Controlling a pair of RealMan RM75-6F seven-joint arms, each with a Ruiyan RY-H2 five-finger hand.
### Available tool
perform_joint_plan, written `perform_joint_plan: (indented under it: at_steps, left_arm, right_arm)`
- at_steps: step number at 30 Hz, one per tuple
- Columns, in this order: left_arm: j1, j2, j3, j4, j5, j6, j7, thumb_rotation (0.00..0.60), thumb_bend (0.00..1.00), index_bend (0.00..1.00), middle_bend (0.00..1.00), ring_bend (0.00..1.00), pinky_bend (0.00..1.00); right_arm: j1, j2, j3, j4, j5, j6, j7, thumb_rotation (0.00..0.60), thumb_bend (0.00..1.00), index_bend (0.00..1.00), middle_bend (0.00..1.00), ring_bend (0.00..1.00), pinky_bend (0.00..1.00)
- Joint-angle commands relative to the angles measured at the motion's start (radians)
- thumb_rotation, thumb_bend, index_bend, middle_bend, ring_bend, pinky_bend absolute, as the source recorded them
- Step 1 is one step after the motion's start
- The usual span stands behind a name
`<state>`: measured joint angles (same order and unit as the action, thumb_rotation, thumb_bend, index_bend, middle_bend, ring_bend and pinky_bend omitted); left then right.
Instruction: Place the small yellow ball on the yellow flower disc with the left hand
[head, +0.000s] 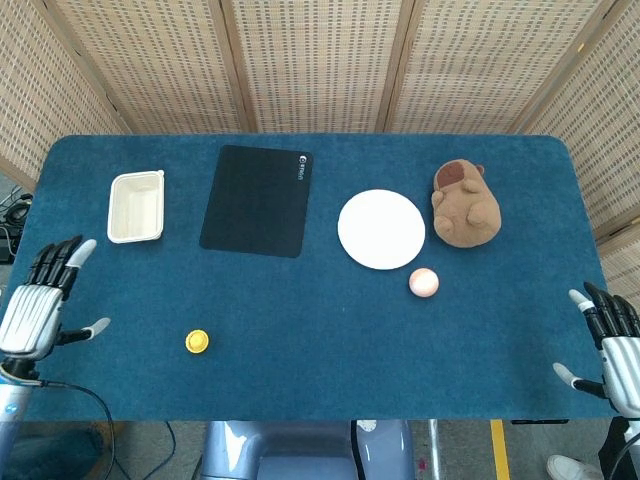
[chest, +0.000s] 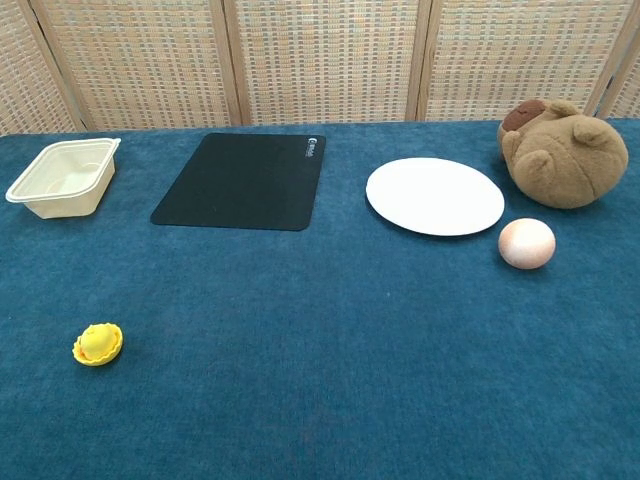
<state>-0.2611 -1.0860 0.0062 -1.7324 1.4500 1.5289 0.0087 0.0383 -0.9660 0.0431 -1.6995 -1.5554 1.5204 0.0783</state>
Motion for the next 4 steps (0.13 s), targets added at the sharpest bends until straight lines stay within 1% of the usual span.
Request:
perform_joint_plan:
  at_steps: [1, 4]
  left_arm:
    - [0.067, 0.042, 0.01, -0.059, -0.029, 0.036, 0.055, 0.6, 0.02, 0.0, 0.0, 0.0, 0.0]
    - [0.067, 0.052, 0.014, -0.064, -0.03, 0.006, 0.05, 0.6, 0.02, 0.0, 0.0, 0.0, 0.0]
  right_arm:
    - [0.0, -0.001, -0.001, 0.001, -0.002, 0.0, -0.002, 0.6, 0.0, 0.08, 0.0, 0.0, 0.0]
    - [0.0, -0.002, -0.002, 0.0, -0.001, -0.002, -0.01, 0.6, 0.0, 0.08, 0.0, 0.0, 0.0]
